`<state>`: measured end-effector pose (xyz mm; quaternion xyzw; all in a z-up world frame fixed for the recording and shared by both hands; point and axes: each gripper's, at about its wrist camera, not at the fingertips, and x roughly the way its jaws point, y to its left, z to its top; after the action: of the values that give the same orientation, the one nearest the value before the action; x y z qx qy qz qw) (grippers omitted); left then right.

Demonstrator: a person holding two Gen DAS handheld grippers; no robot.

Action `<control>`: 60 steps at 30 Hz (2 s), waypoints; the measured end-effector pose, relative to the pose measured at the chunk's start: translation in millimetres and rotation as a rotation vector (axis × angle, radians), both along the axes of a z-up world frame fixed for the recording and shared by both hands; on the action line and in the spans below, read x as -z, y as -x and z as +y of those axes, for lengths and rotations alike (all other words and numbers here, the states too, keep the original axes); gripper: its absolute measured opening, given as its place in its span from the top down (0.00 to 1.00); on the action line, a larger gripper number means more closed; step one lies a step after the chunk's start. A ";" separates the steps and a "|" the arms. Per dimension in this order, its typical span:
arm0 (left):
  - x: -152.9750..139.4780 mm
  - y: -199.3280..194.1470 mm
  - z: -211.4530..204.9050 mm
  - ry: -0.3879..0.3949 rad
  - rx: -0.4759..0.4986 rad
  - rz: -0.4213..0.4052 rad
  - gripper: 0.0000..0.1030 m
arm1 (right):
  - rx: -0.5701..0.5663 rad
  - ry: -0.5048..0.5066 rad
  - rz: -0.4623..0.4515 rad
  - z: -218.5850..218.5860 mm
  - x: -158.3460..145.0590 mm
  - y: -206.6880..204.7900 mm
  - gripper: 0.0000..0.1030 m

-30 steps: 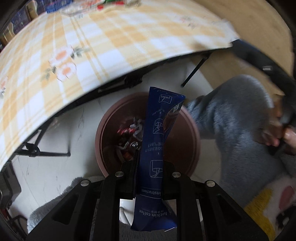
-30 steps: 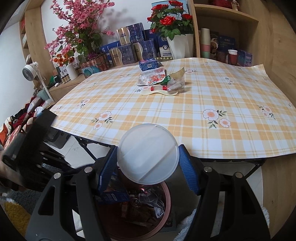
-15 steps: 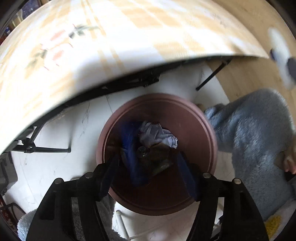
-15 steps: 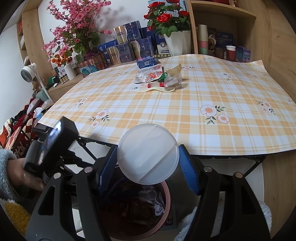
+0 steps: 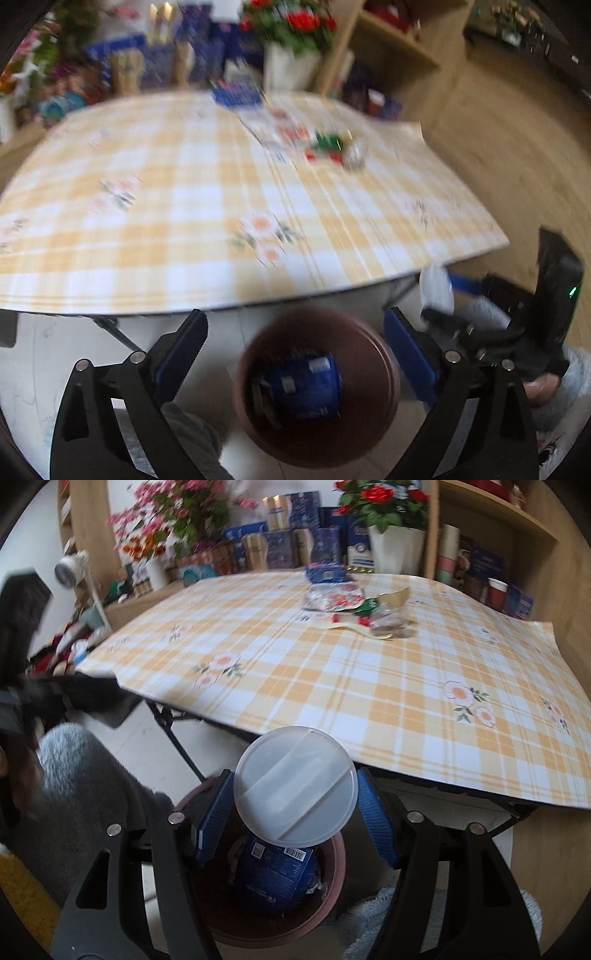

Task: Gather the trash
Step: 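Move both tools back over the table toward the remaining trash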

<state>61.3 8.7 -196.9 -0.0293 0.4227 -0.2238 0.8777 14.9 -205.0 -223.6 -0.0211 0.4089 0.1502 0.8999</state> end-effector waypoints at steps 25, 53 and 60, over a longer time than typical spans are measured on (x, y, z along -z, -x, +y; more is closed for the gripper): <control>-10.5 38.6 12.0 -0.121 -0.092 -0.278 0.06 | -0.061 0.083 0.038 24.5 17.2 -2.7 0.31; -10.1 34.2 25.2 -0.079 -0.155 -0.243 0.06 | 0.019 0.063 0.010 10.0 11.4 -2.8 0.06; -7.7 35.2 28.1 -0.111 -0.161 -0.240 0.06 | 0.037 0.051 0.005 5.4 7.9 -3.6 0.06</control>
<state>26.1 36.8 -189.2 0.0127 0.3229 -0.1309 0.9373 18.6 -199.6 -231.5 -0.0360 0.4151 0.1232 0.9007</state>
